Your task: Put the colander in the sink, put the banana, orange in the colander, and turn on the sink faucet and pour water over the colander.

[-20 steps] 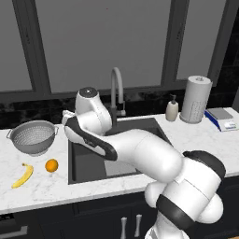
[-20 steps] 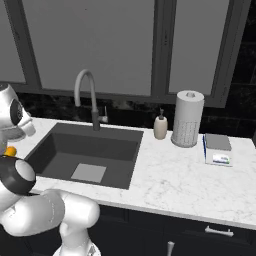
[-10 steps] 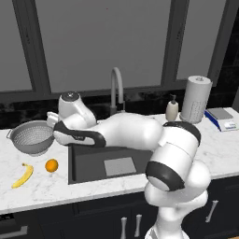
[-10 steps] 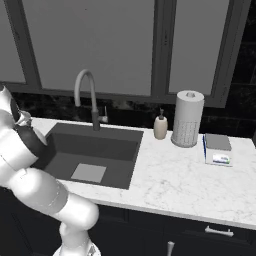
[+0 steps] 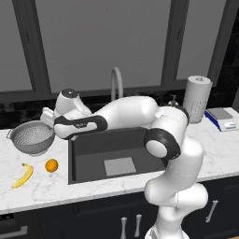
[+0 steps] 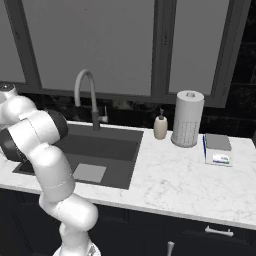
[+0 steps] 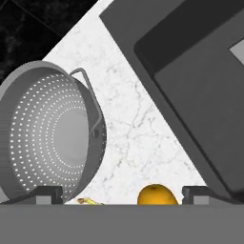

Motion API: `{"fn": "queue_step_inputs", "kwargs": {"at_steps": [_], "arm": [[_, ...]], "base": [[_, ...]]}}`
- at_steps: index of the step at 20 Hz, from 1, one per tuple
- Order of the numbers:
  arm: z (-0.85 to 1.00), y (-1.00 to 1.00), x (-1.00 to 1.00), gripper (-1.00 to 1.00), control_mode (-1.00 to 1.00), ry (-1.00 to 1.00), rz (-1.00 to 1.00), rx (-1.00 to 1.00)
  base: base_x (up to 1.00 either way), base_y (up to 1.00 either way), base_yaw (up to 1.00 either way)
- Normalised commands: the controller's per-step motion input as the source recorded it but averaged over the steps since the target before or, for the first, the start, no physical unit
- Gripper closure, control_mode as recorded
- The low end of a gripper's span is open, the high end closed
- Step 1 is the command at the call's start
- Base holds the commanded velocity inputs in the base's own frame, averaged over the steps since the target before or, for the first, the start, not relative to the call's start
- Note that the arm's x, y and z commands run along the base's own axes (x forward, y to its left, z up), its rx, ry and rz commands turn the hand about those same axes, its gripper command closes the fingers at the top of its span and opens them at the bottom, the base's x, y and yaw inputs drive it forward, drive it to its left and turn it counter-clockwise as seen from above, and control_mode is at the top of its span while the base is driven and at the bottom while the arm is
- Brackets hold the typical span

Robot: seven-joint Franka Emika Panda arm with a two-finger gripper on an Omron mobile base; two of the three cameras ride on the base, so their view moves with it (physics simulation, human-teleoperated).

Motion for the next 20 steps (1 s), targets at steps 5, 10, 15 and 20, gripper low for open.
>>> {"fn": "queue_step_inputs", "kwargs": {"at_steps": [5, 10, 15, 20], "arm": [[-0.13, 0.24, 0.21, -1.0, -1.0, 0.15, 0.0, 0.05], [-0.11, 0.19, 0.18, -1.0, -1.0, 0.13, 0.0, -0.04], [-0.05, 0.11, 0.12, -1.0, -1.0, 0.02, 0.0, -0.17], [-0.13, 0.03, 0.06, -1.0, -1.0, 0.0, 0.0, -0.12]], "base": [[0.0, 0.0, 0.0], [0.0, 0.0, 0.0], [0.0, 0.0, 0.0], [0.0, 0.0, 0.0]]}}
